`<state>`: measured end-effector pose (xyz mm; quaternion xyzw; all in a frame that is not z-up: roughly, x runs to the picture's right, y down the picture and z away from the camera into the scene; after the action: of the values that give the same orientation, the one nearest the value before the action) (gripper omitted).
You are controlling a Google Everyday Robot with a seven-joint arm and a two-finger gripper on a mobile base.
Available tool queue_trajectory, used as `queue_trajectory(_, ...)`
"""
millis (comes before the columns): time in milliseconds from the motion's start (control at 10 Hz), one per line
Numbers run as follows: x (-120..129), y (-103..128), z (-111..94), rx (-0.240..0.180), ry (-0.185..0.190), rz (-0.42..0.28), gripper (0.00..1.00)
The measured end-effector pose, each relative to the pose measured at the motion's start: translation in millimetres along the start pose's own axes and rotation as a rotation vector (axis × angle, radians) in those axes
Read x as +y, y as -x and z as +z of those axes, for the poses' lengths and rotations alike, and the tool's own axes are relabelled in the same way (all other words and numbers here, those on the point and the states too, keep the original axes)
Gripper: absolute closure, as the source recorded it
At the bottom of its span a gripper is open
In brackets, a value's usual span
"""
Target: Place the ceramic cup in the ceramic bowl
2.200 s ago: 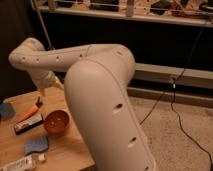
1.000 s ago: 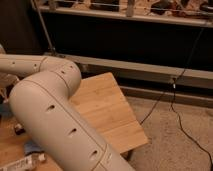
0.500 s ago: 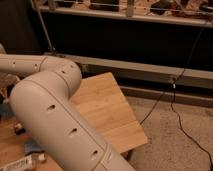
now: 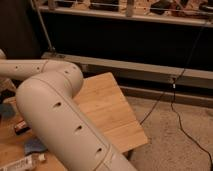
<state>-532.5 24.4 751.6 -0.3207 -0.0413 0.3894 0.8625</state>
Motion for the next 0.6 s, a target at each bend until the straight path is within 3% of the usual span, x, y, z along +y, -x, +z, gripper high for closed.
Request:
queue_trajectory(400,-3,2,37,0.007,-0.007,-0.073,0.35)
queue_trajectory(600,10,8,56,0.009,0.005,-0.105,0.35)
